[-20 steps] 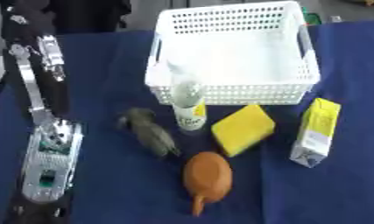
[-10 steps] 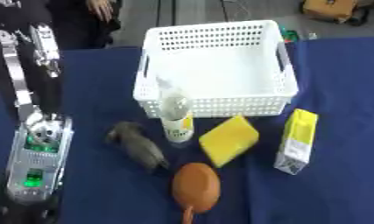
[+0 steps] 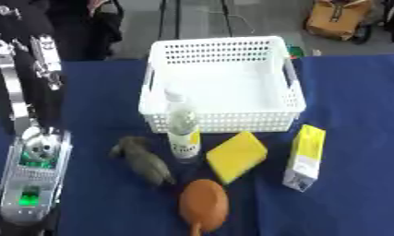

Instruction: Pick up objects on the table and place them in the box.

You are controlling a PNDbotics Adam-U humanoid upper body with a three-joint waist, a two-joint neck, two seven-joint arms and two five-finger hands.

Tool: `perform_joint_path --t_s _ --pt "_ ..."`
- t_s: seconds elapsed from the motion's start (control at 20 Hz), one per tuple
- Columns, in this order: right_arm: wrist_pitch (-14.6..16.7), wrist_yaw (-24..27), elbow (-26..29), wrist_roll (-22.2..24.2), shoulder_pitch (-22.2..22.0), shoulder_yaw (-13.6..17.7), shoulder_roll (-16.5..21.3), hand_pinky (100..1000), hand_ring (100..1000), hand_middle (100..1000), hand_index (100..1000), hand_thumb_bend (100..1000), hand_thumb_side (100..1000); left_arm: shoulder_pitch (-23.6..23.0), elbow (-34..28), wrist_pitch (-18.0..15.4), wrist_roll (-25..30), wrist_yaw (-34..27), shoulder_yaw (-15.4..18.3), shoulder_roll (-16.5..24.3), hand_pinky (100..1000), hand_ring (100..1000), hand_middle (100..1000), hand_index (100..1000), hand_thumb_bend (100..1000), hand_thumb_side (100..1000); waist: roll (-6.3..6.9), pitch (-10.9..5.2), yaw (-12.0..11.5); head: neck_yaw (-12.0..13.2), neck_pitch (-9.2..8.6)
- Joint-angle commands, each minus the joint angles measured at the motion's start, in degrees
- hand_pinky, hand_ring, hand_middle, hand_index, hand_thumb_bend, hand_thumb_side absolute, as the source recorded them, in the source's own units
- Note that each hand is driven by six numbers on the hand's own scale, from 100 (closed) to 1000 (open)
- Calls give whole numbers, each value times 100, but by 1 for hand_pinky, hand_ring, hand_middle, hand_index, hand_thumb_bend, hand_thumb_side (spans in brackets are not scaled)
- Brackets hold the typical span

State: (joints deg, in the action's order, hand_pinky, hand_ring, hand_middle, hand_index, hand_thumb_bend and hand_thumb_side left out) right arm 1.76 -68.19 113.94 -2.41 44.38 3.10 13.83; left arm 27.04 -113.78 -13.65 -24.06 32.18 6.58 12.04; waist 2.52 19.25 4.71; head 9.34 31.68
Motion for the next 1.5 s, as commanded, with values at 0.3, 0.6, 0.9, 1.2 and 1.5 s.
perform_joint_path --t_s 0.3,0.6,0.9,1.2,1.5 --pt "-65 -948 57 1212 222 -339 -447 801 850 862 881 171 1000 -23 -81 84 -179 660 -39 96 802 841 850 883 100 809 -13 -189 8 3 -112" --pt "-114 -1602 -127 2099 244 -594 -842 786 846 862 875 147 1000 -38 -81 112 -141 719 -86 41 797 835 838 863 100 807 -27 -171 -13 6 -197" --pt "56 -1930 -560 2110 79 -823 -1089 775 838 864 882 158 1000 -52 -81 122 -93 706 -112 18 790 828 827 851 100 807 -45 -148 -24 17 -318" --pt "78 -2351 -1073 1792 -152 -838 -1379 752 842 859 890 118 1000 -54 -81 119 -22 700 -134 -16 785 817 812 834 100 805 -65 -141 -31 -23 -363" --pt "29 -2866 -994 1896 -709 -803 -1606 728 872 871 940 100 1000 -52 -81 130 -7 702 -131 -64 777 802 791 817 100 806 -78 -113 -38 -15 -371"
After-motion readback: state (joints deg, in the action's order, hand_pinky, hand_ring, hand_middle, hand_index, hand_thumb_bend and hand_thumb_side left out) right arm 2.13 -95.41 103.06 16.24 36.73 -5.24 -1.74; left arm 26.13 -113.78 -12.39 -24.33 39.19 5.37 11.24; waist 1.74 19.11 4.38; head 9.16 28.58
